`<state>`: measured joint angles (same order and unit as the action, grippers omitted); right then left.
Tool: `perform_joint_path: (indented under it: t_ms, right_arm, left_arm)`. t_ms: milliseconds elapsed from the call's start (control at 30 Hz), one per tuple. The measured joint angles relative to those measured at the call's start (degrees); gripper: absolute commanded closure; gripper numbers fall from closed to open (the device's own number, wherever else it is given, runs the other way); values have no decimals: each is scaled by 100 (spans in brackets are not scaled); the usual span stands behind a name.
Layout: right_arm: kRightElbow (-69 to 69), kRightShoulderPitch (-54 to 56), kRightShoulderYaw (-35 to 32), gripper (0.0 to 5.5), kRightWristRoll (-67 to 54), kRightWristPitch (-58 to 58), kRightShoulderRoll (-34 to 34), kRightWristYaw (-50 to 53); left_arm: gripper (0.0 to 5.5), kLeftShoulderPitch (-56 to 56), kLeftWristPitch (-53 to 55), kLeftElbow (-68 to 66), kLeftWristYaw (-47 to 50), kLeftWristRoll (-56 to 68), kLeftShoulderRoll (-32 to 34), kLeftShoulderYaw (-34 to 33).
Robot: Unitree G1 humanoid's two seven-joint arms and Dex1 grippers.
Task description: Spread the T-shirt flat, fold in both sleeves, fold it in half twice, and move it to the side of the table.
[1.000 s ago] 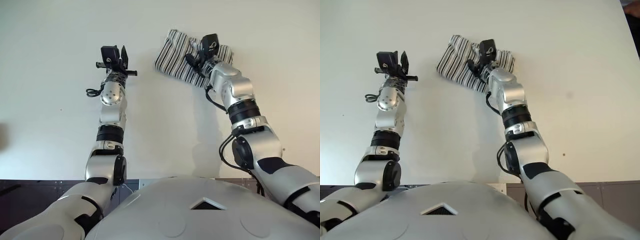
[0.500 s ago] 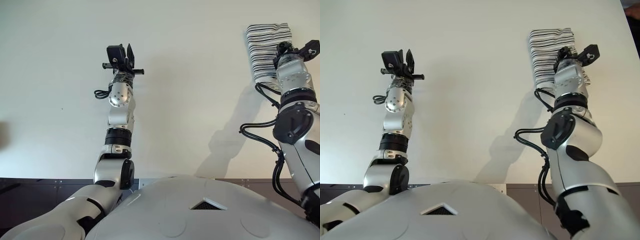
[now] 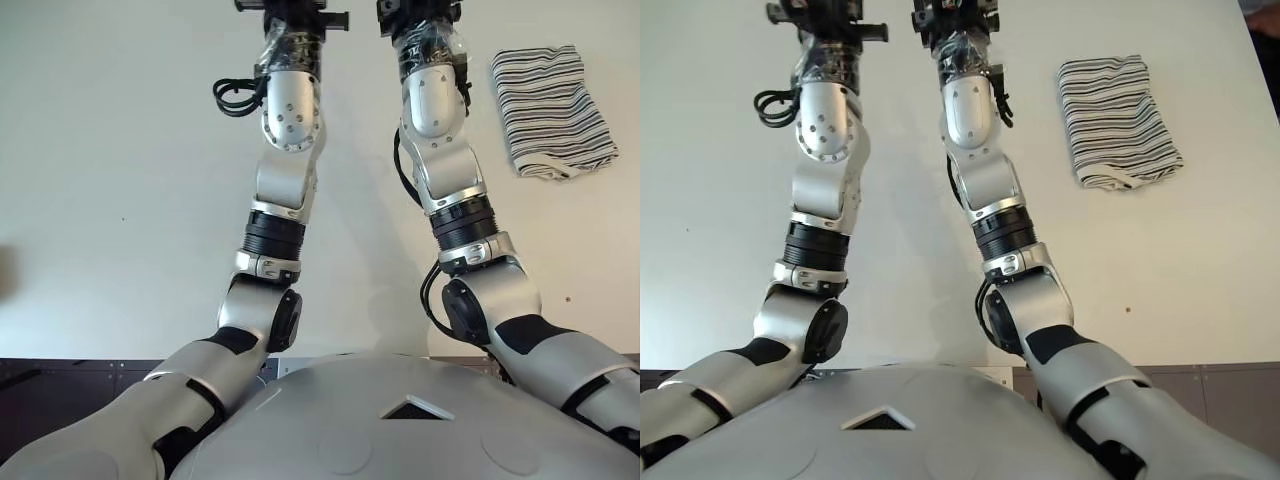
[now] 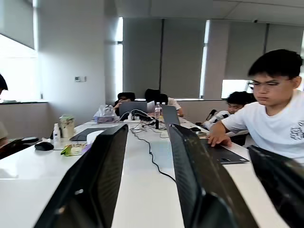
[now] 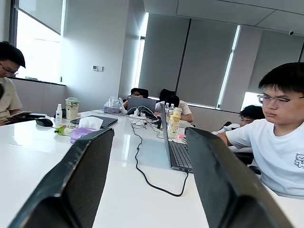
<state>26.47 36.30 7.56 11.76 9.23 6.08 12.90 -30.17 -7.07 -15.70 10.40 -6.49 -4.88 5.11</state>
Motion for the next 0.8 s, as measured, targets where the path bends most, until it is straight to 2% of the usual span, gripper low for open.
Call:
perform_joint_path:
  t_ms: [233,567,700,800]
  right_arm:
    - [-597,-228,-3,272,60,-319,161,207]
    - [-1050,-592,0,272,154,-730,222,390]
    - [-732,-369,-69,227,150,-629,68,275]
    - [-483,-240,-199,227,150,-460,36,352]
  left_arm:
    - [260,2,102,285,-159,-8,196,-63]
    - [260,272,734,679,-56,-65,227,-233]
    - [256,235,696,588,42,-120,199,-261]
    - [256,-57,511,181,133,-169,121,-248]
